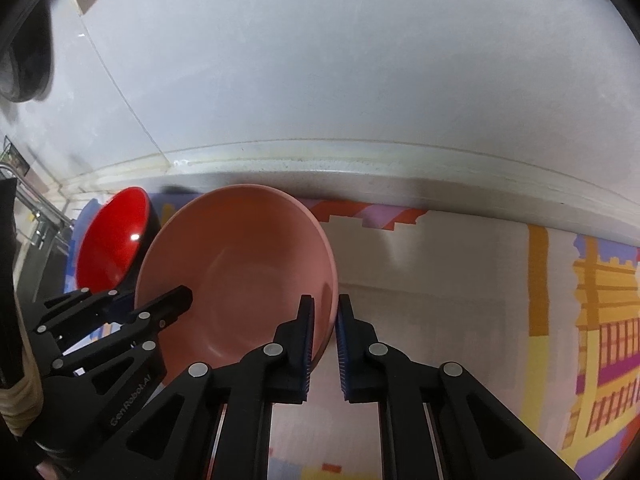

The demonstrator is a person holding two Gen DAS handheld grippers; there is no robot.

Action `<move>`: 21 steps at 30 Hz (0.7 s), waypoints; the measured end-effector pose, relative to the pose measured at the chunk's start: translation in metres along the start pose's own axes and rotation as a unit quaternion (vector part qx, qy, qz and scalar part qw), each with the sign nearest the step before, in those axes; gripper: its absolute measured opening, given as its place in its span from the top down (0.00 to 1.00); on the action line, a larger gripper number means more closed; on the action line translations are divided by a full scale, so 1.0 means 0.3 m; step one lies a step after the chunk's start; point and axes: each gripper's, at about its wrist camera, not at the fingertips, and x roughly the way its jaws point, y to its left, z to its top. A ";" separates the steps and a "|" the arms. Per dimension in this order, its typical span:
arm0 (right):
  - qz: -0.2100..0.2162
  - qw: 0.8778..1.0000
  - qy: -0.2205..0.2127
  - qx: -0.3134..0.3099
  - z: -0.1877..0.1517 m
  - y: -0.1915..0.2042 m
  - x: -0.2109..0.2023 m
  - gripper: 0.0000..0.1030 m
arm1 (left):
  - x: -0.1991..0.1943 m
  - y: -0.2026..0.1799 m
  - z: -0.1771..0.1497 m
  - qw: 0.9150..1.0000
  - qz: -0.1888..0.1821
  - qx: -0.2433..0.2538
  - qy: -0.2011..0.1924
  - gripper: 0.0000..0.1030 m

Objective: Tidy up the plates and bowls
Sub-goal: 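Lift the pink bowl with both tools and carry it over the white bowl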

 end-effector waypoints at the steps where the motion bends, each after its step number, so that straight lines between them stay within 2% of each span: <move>1: 0.000 1.000 -0.001 0.002 -0.003 -0.001 -0.009 0.88 | -0.015 0.002 -0.006 1.000 -0.002 0.000 -0.002 0.84; 12: -0.004 1.000 -0.020 0.006 -0.058 0.010 -0.161 0.88 | -0.176 -0.006 -0.090 0.999 -0.021 0.009 -0.022 0.83; 21: -0.015 0.999 -0.036 0.009 -0.157 0.022 -0.277 0.88 | -0.270 -0.055 -0.188 0.999 -0.038 0.017 -0.032 0.83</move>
